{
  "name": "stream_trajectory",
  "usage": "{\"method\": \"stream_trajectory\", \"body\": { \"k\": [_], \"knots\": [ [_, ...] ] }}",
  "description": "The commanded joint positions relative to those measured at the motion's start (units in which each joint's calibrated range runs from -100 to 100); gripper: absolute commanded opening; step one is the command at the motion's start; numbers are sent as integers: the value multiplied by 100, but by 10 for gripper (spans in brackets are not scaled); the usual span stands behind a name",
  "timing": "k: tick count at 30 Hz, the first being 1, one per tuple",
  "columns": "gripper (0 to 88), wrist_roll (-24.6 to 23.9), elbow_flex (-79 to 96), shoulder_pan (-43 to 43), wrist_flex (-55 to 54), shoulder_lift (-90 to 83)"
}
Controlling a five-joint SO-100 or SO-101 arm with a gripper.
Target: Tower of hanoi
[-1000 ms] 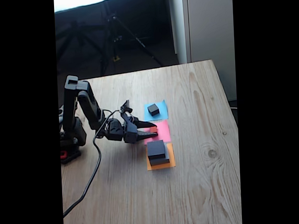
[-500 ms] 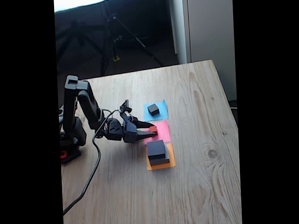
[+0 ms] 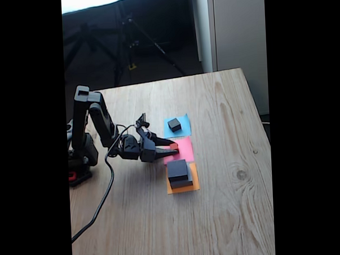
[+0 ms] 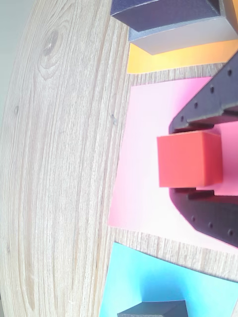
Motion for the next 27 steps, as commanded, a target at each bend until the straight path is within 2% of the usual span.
{"method": "stream_trajectory", "body": {
  "k": [1,8,14,21,27],
  "knots": [
    [21,52,14,-74,-137,-63],
    [4,52,123,-83,49,-374],
    [4,52,442,-166,1255,-1706],
    [4,52,169,-108,4023,-3954],
    [4,52,-1786,-200,8183,-5499]
  ]
}}
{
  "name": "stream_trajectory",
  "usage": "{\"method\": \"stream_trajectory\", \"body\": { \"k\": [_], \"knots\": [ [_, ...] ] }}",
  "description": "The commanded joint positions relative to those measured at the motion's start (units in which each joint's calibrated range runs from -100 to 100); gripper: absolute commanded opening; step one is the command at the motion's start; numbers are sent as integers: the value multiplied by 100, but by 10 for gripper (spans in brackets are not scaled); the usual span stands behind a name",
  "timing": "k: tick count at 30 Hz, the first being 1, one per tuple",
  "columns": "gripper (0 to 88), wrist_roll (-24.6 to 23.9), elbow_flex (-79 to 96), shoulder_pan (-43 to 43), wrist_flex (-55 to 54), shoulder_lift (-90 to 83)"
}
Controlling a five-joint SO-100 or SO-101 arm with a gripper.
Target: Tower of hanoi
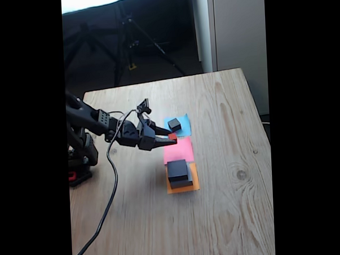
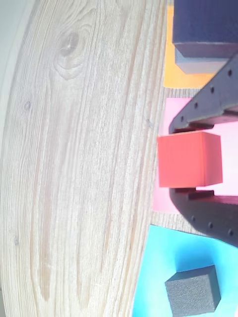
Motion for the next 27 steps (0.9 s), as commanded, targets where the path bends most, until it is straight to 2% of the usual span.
{"method": "stream_trajectory", "body": {
  "k": [1,7,12,18,22,27],
  "knots": [
    [4,52,-1868,-109,3508,-1162],
    [4,52,-5214,-544,7514,-1442],
    [4,52,-7323,-1012,9465,-1321],
    [4,52,-8987,-1304,10752,-1048],
    [4,52,-9205,-1346,10809,-1086],
    [4,52,-8687,-1580,10784,-1283]
  ]
}}
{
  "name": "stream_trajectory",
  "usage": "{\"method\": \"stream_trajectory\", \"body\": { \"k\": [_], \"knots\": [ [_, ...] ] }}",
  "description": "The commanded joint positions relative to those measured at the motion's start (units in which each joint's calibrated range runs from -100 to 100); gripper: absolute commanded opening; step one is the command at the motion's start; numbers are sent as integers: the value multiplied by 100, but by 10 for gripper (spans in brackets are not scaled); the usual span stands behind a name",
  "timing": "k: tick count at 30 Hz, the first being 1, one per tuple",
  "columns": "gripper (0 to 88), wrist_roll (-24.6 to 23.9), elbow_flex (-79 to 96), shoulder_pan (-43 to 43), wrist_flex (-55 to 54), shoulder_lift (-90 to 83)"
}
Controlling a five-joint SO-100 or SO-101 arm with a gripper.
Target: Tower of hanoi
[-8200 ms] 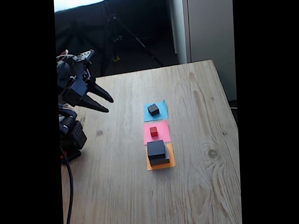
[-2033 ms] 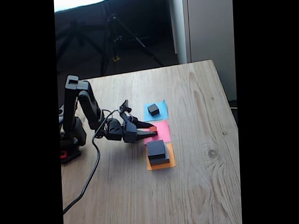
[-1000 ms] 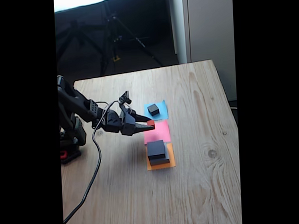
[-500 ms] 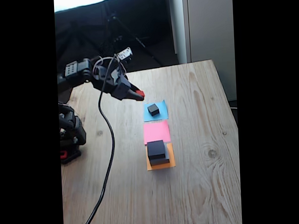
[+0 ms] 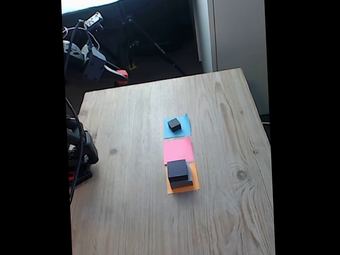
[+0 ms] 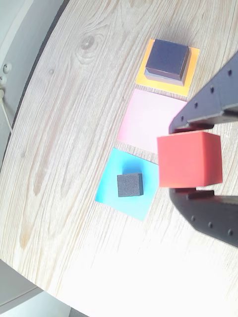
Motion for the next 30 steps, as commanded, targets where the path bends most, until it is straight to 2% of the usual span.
{"method": "stream_trajectory", "body": {
  "k": [1,5,18,24,30],
  "knots": [
    [4,52,475,-253,87,-299],
    [4,52,1603,-412,-601,-534],
    [6,52,6166,-445,-4866,-1314],
    [10,52,8139,-236,-7392,-1193],
    [11,52,8994,-220,-9075,-640]
  ]
}}
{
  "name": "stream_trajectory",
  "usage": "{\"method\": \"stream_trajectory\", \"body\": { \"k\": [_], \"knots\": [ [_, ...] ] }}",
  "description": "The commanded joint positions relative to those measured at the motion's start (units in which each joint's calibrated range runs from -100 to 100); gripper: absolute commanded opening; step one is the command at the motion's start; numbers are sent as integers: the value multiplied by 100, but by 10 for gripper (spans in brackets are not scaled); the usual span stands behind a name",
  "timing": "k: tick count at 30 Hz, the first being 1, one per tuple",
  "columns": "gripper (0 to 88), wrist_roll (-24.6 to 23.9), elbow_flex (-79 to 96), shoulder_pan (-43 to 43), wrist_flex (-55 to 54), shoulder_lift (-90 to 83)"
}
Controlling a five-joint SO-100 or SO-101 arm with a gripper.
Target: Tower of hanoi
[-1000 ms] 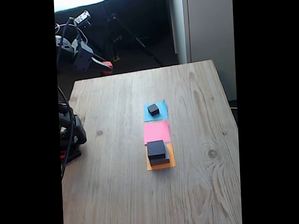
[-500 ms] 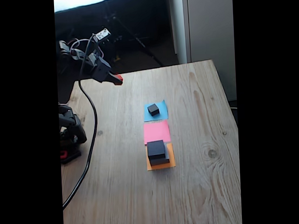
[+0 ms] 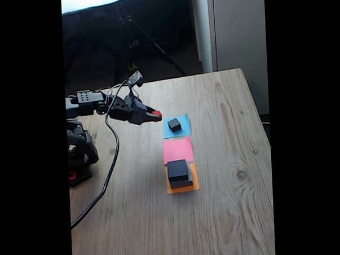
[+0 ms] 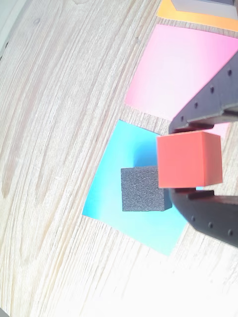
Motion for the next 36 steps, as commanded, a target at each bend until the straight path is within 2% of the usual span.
{"method": "stream_trajectory", "body": {
  "k": [1,18,28,36],
  "knots": [
    [11,52,199,8,-1248,367],
    [23,52,399,-68,-4453,2691],
    [30,52,345,-252,-5449,3607],
    [31,52,54,-243,-5813,4221]
  ]
}}
